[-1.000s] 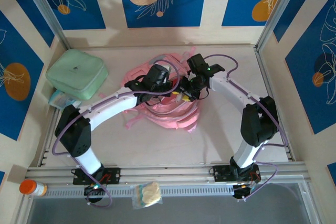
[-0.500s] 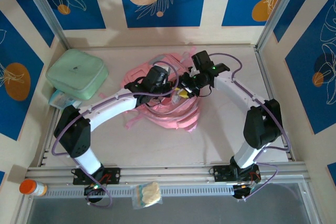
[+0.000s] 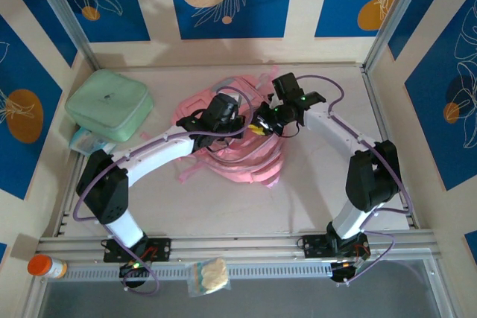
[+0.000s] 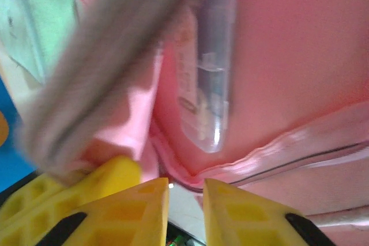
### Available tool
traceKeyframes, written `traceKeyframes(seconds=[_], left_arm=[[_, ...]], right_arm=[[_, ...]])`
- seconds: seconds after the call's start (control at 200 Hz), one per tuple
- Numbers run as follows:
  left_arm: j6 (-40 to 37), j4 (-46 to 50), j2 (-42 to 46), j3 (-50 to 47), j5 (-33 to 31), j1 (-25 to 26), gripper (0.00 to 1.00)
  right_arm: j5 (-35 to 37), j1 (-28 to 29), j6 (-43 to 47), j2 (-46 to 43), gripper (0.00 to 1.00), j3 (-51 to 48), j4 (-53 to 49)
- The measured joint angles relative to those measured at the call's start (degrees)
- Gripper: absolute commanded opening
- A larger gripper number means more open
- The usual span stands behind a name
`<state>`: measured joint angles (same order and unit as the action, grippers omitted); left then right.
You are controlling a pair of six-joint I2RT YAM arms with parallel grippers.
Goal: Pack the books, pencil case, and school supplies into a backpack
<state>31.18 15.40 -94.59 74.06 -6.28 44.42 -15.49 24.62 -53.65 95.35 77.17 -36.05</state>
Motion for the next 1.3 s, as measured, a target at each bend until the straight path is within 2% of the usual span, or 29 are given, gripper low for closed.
traceKeyframes(seconds=[0.185, 0.395, 0.79, 0.975, 1.096, 1.301], left_arm=[[0.28, -0.02, 0.0, 0.0, 0.72, 0.0, 0.0], [1.03, -0.02, 0.02, -0.52, 0.94, -0.15, 0.0], [4.2, -0.02, 0.04, -0.76, 0.81, -0.83, 0.0], [4.57, -0.02, 0.04, -0.96, 1.09, -0.79, 0.0], [5.01, -0.04, 0.04, -0.96, 1.68, -0.81, 0.0], [6.14, -1.66, -0.55, -1.03, 3.54, -0.81, 0.02]], right_arm=[[3.65, 1.2, 0.31, 1.05, 0.08, -1.62, -0.83], [5.44, 2.97, -0.44, 7.67, 0.03, 0.83, -0.31], [3.23, 3.3, -5.88, 9.94, 0.03, 0.35, 8.44], [0.52, 2.97, -7.96, 8.68, 0.05, -4.04, 14.64], [0.26, 2.86, -7.82, 7.32, 0.06, -5.11, 14.75], [-1.33, 1.42, -6.91, -1.51, 0.06, -12.68, 14.99]])
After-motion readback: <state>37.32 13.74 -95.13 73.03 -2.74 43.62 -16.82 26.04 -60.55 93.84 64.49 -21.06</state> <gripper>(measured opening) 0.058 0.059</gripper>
